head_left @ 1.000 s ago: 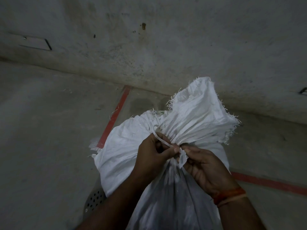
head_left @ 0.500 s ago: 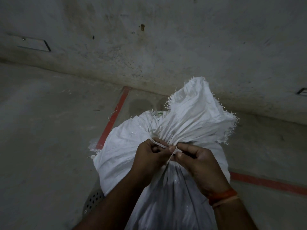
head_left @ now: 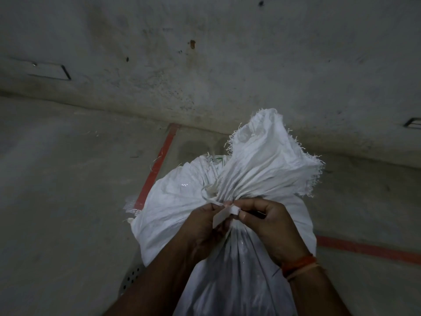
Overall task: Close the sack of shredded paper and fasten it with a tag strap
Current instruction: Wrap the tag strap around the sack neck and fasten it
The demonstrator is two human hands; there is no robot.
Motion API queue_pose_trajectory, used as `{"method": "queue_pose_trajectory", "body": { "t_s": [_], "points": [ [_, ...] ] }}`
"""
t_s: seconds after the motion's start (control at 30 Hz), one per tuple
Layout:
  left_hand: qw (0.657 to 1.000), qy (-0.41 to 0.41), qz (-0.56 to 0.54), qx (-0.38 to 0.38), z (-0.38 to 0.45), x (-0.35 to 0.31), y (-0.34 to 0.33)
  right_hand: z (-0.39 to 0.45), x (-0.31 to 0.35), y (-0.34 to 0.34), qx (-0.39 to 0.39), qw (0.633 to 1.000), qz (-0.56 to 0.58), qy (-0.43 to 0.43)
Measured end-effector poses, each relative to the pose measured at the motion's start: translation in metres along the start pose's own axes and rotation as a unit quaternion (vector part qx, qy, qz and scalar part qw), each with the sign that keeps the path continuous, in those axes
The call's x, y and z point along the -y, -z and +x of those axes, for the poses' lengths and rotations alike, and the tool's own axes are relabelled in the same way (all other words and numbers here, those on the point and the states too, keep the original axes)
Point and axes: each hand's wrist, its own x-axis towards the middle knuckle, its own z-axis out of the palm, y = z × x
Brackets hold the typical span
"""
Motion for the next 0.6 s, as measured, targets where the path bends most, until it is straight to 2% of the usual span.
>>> {"method": "queue_pose_trajectory", "body": {
  "t_s": [0.17, 0.27, 0.33, 0.4, 0.5, 0.6],
  "points": [
    [1.000, 0.010, -0.027, 0.006, -0.007, 0.003, -0.003, -0.005, 0.000, -0.003, -0.053, 0.998, -0.033, -0.004],
    [0.998, -0.030, 0.054, -0.019, -0.013, 0.001, -0.005, -0.004, -0.002, -0.007, -0.086, 0.995, -0.049, -0.008],
    [0.989, -0.086, 0.102, -0.058, -0.021, 0.000, -0.004, -0.003, -0.002, -0.009, -0.097, 0.993, -0.066, -0.003],
    [0.964, -0.169, 0.189, -0.080, -0.033, 0.001, -0.002, -0.001, -0.002, -0.009, -0.097, 0.992, -0.077, 0.004],
    [0.885, -0.267, 0.372, -0.089, -0.038, 0.009, 0.006, 0.000, -0.002, -0.012, -0.085, 0.991, -0.105, 0.011],
    [0.846, -0.318, 0.415, -0.103, -0.028, 0.013, 0.008, 0.000, -0.002, -0.016, -0.081, 0.986, -0.143, 0.017]
  ]
}}
